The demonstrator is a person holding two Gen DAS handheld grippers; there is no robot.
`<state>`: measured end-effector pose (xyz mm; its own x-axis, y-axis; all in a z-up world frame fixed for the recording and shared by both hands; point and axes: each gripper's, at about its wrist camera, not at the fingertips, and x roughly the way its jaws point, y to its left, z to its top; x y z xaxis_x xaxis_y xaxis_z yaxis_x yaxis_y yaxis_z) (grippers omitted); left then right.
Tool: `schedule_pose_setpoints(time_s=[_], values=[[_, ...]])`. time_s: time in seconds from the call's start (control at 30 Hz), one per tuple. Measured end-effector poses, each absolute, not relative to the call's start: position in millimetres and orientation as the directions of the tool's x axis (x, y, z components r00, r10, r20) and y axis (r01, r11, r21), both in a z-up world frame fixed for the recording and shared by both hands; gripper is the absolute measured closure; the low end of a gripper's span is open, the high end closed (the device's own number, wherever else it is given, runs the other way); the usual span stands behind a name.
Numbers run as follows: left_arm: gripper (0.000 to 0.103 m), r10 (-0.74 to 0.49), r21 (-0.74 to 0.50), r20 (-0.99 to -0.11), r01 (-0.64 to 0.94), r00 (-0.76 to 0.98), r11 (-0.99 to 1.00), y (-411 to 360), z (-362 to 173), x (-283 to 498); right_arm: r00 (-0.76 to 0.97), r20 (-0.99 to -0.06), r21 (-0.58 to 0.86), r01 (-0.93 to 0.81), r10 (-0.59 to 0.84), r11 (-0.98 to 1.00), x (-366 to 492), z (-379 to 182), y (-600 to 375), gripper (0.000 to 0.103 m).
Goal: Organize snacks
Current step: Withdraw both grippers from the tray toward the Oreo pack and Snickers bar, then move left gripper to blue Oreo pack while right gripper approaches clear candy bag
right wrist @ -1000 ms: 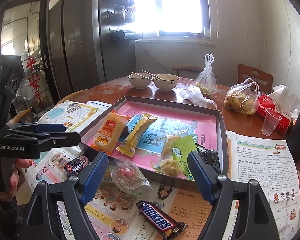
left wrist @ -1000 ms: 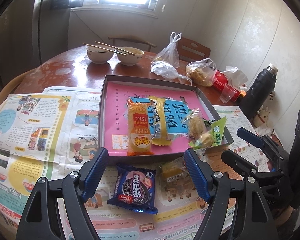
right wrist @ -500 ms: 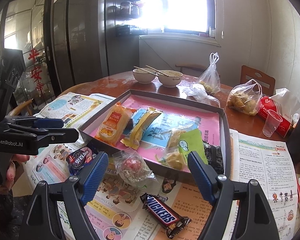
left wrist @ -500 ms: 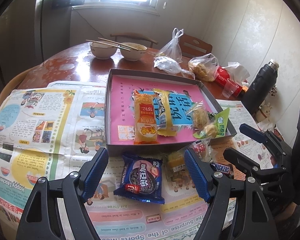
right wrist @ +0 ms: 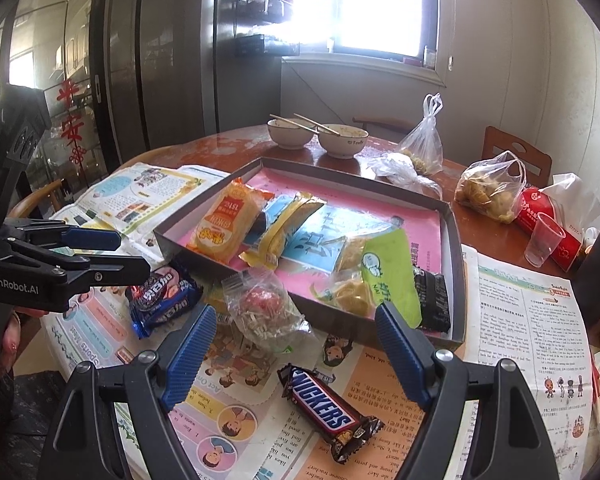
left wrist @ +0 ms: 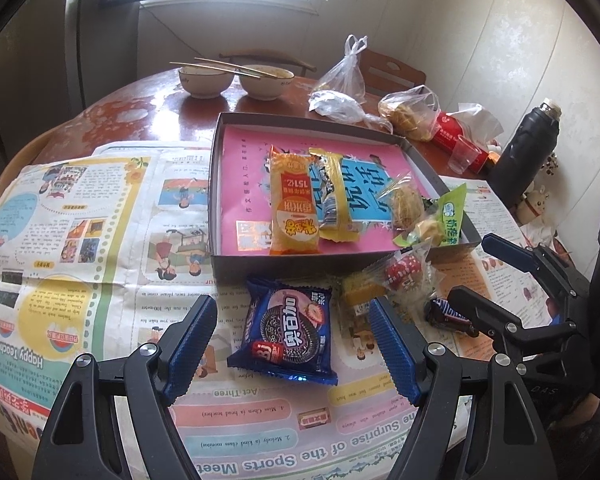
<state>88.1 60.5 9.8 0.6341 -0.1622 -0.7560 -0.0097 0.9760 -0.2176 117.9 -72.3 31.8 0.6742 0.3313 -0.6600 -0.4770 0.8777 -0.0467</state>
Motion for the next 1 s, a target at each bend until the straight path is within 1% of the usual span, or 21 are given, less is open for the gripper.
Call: schedule_pose_setpoints(time_s=[0.6,1.0], values=[[0.024,-0.145,-0.18,-0.788,0.002,0.598,0.984,52,-2,88,0.665,-0.683,-0.086,-0.484,0.302,0.871,118,20,-66,0.022],[0.024,-0.129,-0.157,-0.811,0.0,0.571,0.988,50,-15,92,0.682,-0.694,-0.164,-0.461,0.231,0.872,124,2,-55,0.022]])
